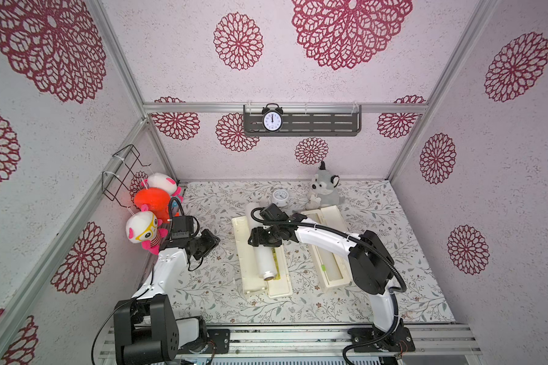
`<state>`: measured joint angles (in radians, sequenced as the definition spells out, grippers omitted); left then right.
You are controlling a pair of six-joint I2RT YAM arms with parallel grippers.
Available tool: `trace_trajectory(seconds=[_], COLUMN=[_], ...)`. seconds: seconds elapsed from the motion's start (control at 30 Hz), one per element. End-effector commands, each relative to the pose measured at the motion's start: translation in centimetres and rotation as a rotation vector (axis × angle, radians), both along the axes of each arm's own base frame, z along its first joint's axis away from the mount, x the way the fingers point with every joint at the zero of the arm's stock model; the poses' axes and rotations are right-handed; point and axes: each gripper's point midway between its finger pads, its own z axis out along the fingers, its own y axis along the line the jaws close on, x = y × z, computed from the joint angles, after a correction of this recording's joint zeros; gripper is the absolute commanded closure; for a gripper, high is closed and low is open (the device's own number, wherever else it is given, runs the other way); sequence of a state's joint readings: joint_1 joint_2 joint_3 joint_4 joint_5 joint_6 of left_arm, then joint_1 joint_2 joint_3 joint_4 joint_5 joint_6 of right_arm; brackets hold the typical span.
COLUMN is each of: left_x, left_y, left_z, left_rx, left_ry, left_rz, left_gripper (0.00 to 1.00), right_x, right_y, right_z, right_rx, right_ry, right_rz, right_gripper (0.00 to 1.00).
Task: Put plastic wrap rolls into dispensers
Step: Place the plastic wrap into the plastic wrap cutting box.
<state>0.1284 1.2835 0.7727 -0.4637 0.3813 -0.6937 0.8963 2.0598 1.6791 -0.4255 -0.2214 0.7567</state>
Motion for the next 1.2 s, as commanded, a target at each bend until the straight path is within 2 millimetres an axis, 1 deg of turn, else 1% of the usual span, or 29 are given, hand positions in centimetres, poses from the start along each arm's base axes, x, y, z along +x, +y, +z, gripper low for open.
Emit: trace_trajectory(seconds=[0.0,0.13,0.27,0.37,0.53,0.67,0.77,0.83,1.07,1.17], left_x=[0.3,0.4,0.4,0.4,0.4,0.4,0.4,0.5,0.8,1.0], left_y=[-0.1,-0.1,-0.2,-0.3,-0.3,-0.3,-0.4,-0.5,-0.9,-1.1], left_z=[0.0,-0.4,-0.8,-0.7,-0.5,-0.7,-0.8,-0.9,-1.9,-2.1], left_rx=[-0.017,-0.014,-0.023,-0.028,-0.027,-0.032,-0.04,-0.046,-0.079,-0.082], left_ry=[-0.019,-0.016,-0.016,-0.021,-0.025,-0.023,-0.025,-0.023,-0.01,-0.008], left_rz=[0.003,-0.001,-0.005,-0.01,-0.009,-0.005,-0.003,-0.002,-0.005,-0.009], left_gripper=[0.66,0.66,0.66,0.66,0.66,0.66,0.66,0.66,0.66,0.66], right_x=[1.5,1.4,1.6,1.0,0.5,0.2,0.0,-0.2,-1.2,-1.5], right_y=[4.2,4.5,4.7,5.1,4.8,4.6,4.3,4.3,4.9,4.7], right_z=[9.3,8.8,7.7,6.5,4.5,4.7,4.5,4.2,4.2,3.2], right_rx=[0.259,0.222,0.171,0.111,0.052,0.016,-0.028,-0.044,-0.104,-0.136], right_ry=[-0.133,-0.139,-0.144,-0.145,-0.127,-0.152,-0.177,-0.185,-0.215,-0.208], right_rz=[-0.008,-0.026,-0.043,-0.024,-0.03,-0.027,-0.021,-0.012,0.032,0.038], right_gripper=[0.59,0.59,0.59,0.59,0.58,0.56,0.49,0.47,0.47,0.47])
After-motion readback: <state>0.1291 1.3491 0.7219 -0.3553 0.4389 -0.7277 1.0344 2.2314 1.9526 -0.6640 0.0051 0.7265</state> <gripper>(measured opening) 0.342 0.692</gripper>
